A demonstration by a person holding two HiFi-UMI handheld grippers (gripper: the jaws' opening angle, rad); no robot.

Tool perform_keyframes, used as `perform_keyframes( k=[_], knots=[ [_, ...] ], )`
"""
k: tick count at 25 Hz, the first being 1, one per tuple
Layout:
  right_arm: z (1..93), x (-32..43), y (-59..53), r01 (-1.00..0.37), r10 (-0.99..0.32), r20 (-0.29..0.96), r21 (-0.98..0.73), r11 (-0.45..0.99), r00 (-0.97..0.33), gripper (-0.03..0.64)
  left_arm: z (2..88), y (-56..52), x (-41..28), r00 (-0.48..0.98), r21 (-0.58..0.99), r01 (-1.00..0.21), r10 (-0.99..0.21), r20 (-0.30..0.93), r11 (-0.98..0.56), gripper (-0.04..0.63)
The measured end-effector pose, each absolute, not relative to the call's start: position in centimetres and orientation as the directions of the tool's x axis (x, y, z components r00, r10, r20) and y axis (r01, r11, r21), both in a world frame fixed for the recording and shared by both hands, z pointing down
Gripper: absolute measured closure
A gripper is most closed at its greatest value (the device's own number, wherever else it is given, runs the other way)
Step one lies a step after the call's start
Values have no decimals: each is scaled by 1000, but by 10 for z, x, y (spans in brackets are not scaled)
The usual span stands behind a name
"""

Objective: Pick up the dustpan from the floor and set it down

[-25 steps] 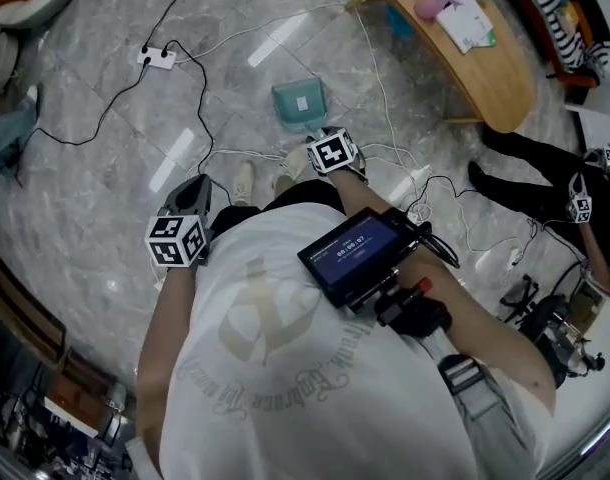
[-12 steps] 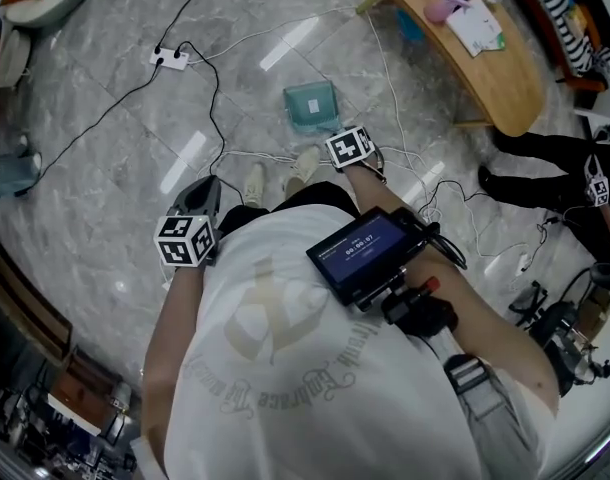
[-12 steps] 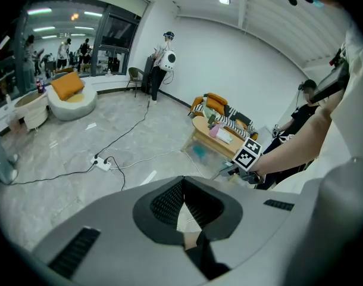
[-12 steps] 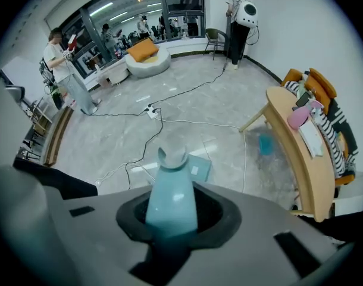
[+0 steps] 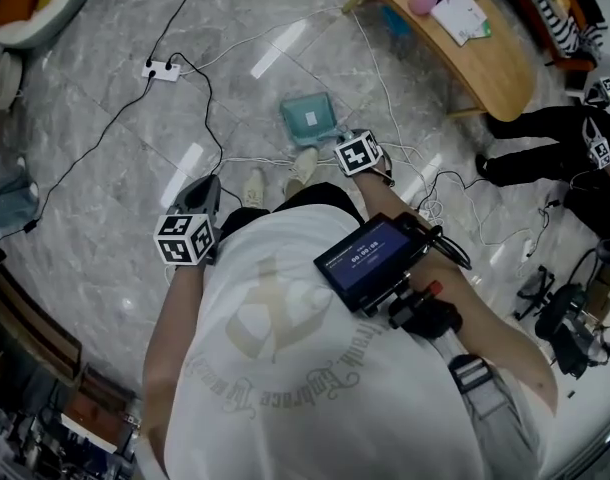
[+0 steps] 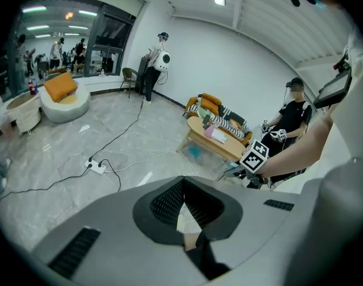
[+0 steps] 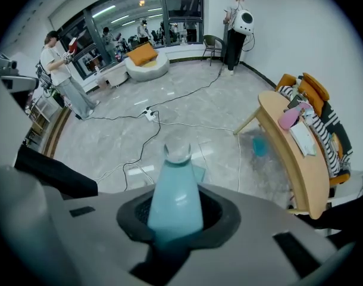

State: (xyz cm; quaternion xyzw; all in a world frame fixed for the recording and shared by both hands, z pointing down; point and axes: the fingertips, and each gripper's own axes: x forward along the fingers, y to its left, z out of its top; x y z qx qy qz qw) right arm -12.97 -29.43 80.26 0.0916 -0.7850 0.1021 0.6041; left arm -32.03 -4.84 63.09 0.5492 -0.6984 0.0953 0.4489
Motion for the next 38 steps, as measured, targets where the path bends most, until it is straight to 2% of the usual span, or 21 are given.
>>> perform_keyframes(
  k=[13, 23, 30, 38],
  knots=[
    [786, -125, -295, -310, -26, 960, -65, 948, -279, 525, 650, -74, -332, 92, 398, -870, -695, 713, 292, 583],
    [732, -93, -260, -327, -87, 940, -27, 945, -329, 525, 629, -67, -299, 181, 384, -915, -723, 667, 126, 583],
    [704, -77, -248, -428, -98, 926, -74, 901, -366, 525, 626, -75, -289, 249, 381, -924, -711, 658, 30, 583],
    [667, -57, -205, -470, -140, 898, -81, 879, -417, 525, 612, -66, -274, 322, 363, -926, -724, 610, -106, 583]
  ],
)
